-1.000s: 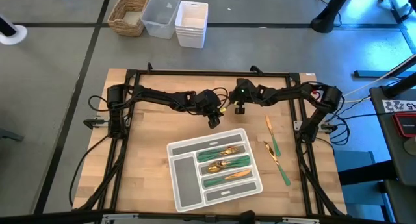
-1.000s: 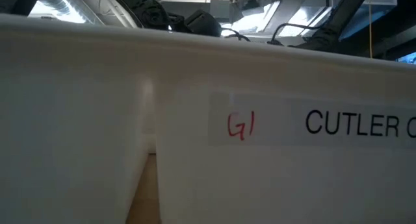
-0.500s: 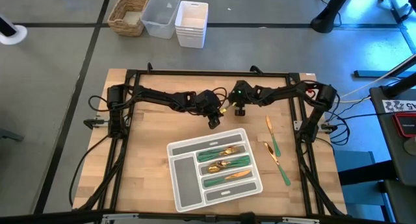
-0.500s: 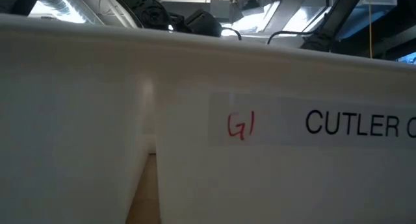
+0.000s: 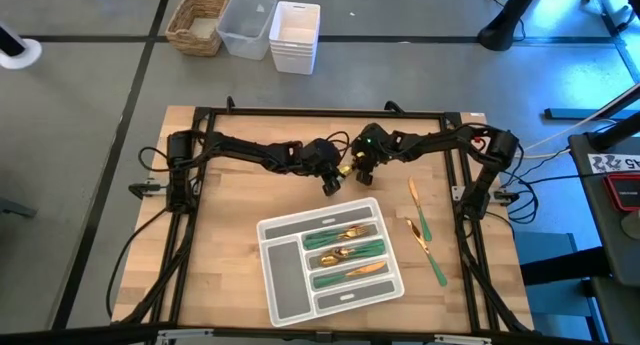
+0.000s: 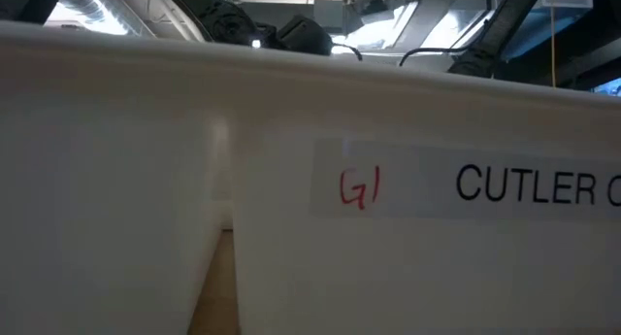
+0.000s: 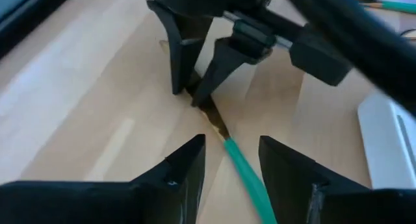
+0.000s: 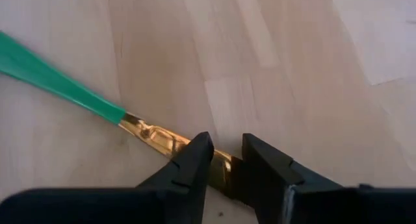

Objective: Sort silverware
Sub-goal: Put the green knife into the white silverware tray

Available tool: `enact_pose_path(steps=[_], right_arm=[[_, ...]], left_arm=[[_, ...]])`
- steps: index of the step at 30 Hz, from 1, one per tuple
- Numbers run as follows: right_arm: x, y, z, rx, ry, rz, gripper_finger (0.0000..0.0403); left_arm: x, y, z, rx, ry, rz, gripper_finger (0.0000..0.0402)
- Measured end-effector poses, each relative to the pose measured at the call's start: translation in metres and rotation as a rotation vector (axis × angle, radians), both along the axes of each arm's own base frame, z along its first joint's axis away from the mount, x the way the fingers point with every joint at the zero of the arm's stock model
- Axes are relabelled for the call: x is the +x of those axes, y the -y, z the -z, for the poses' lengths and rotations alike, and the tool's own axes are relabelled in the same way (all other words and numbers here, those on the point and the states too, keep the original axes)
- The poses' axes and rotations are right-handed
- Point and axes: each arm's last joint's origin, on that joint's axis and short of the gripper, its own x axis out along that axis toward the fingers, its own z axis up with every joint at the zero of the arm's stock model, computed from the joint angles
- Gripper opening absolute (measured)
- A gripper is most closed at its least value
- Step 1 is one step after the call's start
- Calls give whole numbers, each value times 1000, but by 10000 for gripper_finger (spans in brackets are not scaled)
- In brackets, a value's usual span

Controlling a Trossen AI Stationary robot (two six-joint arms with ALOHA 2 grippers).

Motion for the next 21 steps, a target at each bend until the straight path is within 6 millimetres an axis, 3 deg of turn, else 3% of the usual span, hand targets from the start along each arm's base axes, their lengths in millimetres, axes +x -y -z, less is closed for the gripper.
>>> enact_pose_path(steps=[7,21], right_arm=[[1,0,0,16,16,31,99],[2,1,-1,97,52,152,99]], left_arm=[[10,7,30,-19,-24,10,136],[11,6,41,-12,-37,-21,136]])
